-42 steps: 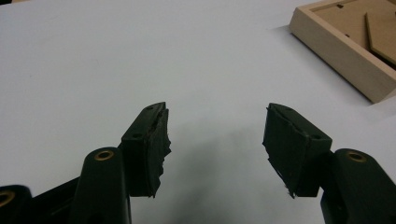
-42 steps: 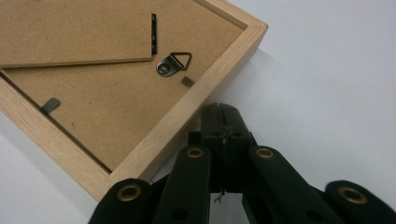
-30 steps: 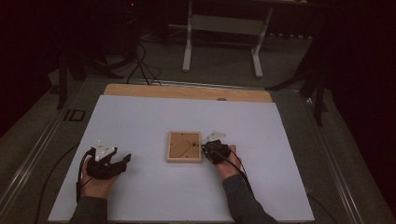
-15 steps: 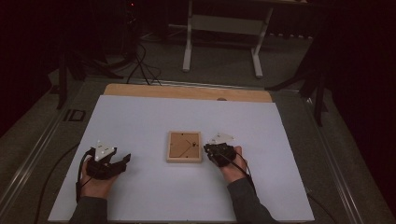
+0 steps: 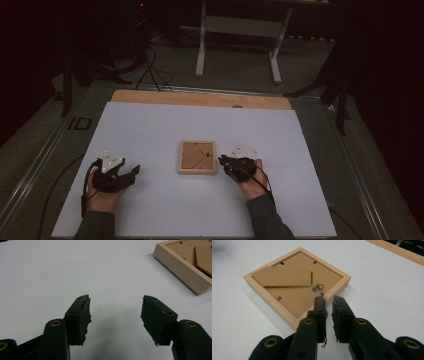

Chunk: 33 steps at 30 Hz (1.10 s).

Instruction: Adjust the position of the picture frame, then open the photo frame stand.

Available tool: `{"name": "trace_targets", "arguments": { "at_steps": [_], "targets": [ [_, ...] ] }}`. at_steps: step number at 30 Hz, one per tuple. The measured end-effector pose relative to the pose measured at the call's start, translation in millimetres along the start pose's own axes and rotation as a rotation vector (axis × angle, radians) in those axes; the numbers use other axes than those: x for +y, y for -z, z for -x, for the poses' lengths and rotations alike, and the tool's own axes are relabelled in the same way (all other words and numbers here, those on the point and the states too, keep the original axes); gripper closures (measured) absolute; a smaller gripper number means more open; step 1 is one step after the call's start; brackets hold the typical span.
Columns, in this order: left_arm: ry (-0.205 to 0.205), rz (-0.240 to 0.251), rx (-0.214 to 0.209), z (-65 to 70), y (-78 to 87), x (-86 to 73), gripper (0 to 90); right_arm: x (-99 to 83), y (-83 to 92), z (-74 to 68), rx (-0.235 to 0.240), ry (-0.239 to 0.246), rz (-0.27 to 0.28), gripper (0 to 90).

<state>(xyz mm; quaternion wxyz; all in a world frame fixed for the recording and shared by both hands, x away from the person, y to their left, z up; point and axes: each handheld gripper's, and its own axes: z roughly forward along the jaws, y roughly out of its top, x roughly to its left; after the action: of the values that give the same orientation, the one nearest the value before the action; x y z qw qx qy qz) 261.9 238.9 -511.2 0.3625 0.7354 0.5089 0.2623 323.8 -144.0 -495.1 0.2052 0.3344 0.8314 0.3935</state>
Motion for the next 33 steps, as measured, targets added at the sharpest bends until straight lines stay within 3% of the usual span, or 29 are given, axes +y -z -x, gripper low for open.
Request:
{"name": "trace_targets", "arguments": {
  "at_steps": [10, 13, 16, 21, 28, 33],
  "targets": [
    [0.003, -0.009, -0.017, 2.3, -2.5, 0.0, 40.3, -1.7, -4.7, -5.4, 0.030, 0.009, 0.016, 79.1],
    [0.009, -0.003, -0.054, 9.6, 1.4, 4.0, 42.8, -2.7, -8.5, -9.0, 0.039, 0.015, 0.013, 79.2],
    [0.000, -0.007, -0.064, 14.7, 2.3, 8.0, 44.6, -3.5, -10.7, -11.0, 0.042, 0.019, 0.008, 79.7],
    [-0.065, -0.013, -0.104, 35.0, 1.3, 22.2, 50.7, -5.7, -15.3, -13.4, 0.047, 0.028, -0.008, 89.4],
    [-0.094, -0.018, -0.154, 50.6, -7.5, 41.0, 55.6, -8.2, -16.6, -16.1, 0.059, 0.048, -0.021, 89.7],
    [-0.119, -0.057, -0.172, 61.0, -23.9, 53.6, 55.5, -9.2, -17.0, -19.8, 0.064, 0.050, -0.021, 89.8]
  ]
}}
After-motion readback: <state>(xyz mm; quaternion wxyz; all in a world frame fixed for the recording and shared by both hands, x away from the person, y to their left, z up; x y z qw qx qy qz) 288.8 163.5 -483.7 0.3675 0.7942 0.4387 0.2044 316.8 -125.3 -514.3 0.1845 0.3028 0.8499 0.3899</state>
